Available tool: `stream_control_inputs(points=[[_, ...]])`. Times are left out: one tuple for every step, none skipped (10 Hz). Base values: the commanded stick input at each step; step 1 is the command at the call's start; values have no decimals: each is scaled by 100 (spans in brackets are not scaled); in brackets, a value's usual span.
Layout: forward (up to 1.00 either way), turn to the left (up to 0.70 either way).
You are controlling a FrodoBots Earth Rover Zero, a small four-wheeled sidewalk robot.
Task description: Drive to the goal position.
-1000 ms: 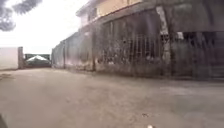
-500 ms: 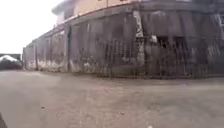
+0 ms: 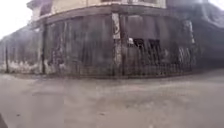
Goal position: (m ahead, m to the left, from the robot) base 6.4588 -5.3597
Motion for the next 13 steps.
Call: stream_control_inputs(points=[[0, -50], [0, -50], [0, -50], [0, -50], [0, -50], [0, -50], [0, -50], [0, -50], [0, -50], [0, -50], [0, -50], [0, -50], [0, -50]])
